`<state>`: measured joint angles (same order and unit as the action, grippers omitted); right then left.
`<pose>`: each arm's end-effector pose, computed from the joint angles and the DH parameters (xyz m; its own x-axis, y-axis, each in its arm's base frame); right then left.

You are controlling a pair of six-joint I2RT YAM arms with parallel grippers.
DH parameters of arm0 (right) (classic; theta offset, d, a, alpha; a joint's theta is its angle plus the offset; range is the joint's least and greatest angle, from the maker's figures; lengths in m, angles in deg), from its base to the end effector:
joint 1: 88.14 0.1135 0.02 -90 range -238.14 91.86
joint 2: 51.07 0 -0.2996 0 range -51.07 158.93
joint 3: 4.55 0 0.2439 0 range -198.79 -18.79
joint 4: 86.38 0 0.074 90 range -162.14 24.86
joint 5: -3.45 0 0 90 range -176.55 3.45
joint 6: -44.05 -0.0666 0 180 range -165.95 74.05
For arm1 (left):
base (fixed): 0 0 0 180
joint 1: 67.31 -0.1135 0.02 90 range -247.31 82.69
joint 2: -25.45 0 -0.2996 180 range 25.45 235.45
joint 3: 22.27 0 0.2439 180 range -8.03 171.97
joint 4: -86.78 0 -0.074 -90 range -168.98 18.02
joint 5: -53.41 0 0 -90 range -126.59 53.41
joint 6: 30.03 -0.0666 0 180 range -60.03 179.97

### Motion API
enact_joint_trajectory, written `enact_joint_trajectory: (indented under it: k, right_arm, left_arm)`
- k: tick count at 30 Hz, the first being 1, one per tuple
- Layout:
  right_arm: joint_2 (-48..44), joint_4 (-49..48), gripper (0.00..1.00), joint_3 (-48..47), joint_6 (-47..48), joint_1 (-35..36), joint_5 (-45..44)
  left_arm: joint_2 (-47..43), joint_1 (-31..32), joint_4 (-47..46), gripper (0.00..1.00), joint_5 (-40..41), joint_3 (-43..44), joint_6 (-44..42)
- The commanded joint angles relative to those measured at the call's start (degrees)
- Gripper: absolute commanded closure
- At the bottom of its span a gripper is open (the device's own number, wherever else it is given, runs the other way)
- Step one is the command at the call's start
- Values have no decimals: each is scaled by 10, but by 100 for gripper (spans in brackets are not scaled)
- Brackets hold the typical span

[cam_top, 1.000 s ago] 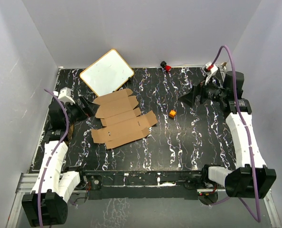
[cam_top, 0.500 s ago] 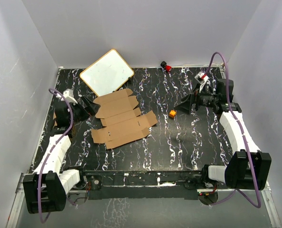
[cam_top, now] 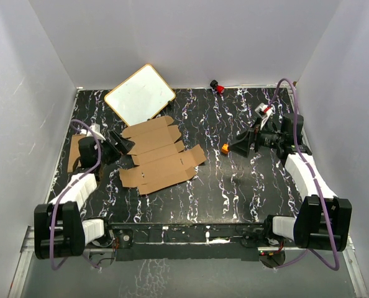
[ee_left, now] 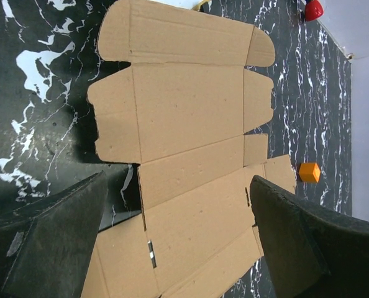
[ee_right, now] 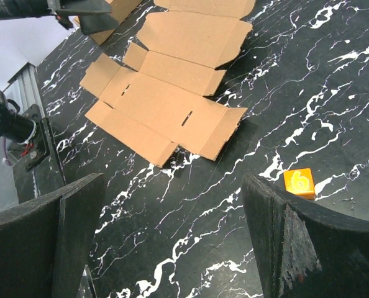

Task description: Fold the paper box

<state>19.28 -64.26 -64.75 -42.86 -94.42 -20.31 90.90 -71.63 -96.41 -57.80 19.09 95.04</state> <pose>0.2498 0.0338 0.2988 -0.4908 0.0322 -0.8707 -0.7527 0.4876 0.4424 0.2464 -0.0055 0.2379 -0.4444 -0.5708 -0.6904 0.0140 0.7662 -0.6424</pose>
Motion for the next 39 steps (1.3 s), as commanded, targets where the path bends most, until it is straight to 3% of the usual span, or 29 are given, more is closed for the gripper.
enact_joint_trajectory:
  k: [1,10,15,24,32,34,39]
  right_arm:
    - [-22,-80,1,15,-1,-5,29]
    - [-24,-102,1,38,-2,-9,39]
    - [-6,-88,1,33,10,-10,45]
    - [-8,-84,1,35,16,-11,53]
    - [-13,-82,1,36,17,-12,50]
    - [-14,-81,1,37,18,-13,51]
    - [-14,-83,1,40,19,-15,55]
  left_arm:
    - [60,-5,-88,6,-35,8,25]
    - [178,-18,-117,12,-1,42,13]
    - [253,-23,-150,17,-34,66,11]
    - [341,-34,-274,50,-121,74,42]
    - [377,-33,-334,95,-181,78,41]
    - [363,-34,-361,100,-192,62,44]
    - [280,-23,-410,100,-198,8,44]
